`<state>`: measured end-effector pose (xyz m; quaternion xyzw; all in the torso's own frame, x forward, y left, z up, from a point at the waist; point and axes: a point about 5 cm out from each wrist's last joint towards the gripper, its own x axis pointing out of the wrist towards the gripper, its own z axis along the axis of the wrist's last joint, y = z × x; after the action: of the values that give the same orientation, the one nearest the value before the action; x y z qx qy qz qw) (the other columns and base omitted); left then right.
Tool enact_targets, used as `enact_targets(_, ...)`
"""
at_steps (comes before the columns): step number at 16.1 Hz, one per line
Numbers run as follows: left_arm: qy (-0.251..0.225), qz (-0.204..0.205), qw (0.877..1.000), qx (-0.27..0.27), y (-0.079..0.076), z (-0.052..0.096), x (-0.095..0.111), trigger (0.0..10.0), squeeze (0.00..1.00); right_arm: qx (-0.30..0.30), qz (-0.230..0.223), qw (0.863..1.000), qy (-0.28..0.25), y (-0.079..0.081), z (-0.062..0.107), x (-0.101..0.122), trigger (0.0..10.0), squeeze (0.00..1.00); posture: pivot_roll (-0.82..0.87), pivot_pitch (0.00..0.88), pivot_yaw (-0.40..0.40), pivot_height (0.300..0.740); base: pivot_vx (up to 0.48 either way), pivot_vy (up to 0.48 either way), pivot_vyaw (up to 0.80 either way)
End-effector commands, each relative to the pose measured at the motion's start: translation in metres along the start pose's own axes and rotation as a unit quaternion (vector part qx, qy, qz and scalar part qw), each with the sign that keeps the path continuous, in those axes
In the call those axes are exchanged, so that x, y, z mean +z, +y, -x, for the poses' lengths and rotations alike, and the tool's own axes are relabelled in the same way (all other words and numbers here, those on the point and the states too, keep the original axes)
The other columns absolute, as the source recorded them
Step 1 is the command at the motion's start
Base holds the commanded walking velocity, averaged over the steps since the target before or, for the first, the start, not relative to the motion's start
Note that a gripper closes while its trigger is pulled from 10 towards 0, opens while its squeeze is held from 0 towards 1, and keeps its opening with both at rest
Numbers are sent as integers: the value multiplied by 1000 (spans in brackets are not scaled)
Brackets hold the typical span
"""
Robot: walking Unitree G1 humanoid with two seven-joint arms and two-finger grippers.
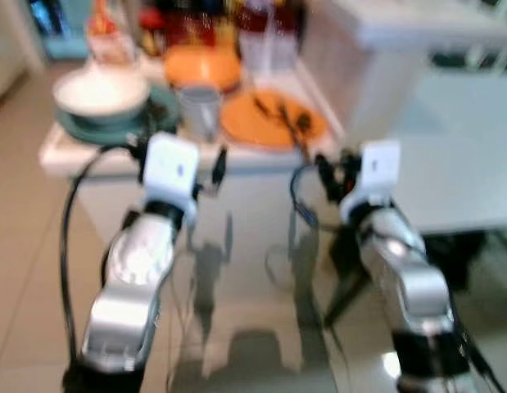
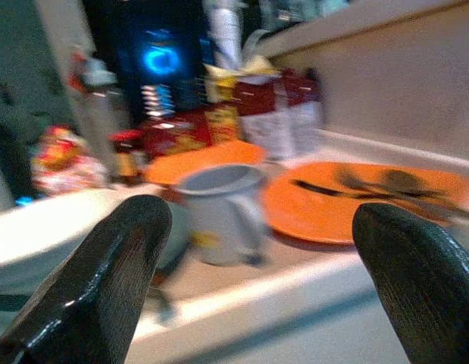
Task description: Setting the table
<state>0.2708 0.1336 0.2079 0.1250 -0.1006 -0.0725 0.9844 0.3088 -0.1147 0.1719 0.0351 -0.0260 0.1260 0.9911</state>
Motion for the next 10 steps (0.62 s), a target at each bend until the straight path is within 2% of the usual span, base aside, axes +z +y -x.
enact_targets(1,-3,-5,1000,8,5,2,1,10000,0,15,-6,1000,-8,7,-2,4,10000,976,9,15,-63,740,409,0,-788)
enact_targets(2,-6,-7,1000,9,6,2,2,10000,0,20,-4,1000,-13,8,-1,5,10000,851,8,15,-61,740,412,0,0)
enact_targets(3,-8,-8,1000,9,6,3,3,10000,0,23,-2,1000,-15,9,-1,6,10000,851,8,15,-61,740,412,0,0)
enact_targets(4,-15,-13,1000,10,6,3,6,10000,0,32,1,999,-19,10,-1,8,10000,0,8,14,-61,740,394,0,0)
enact_targets(5,-21,-16,1000,12,8,2,9,10000,0,37,-2,999,-22,11,-1,9,10000,541,10,17,-62,740,390,0,0)
enact_targets(6,-24,-18,999,14,9,1,11,10000,0,44,-8,999,-26,12,-1,10,10000,1000,12,16,-62,740,390,0,0)
enact_targets(9,-22,-22,999,18,12,2,12,10000,0,63,2,998,-30,16,-3,14,10000,1000,13,17,-59,740,350,0,0)
enact_targets(10,-24,-22,999,12,12,2,14,10000,0,67,6,997,-32,17,-4,15,10000,1000,12,19,-57,740,0,0,0)
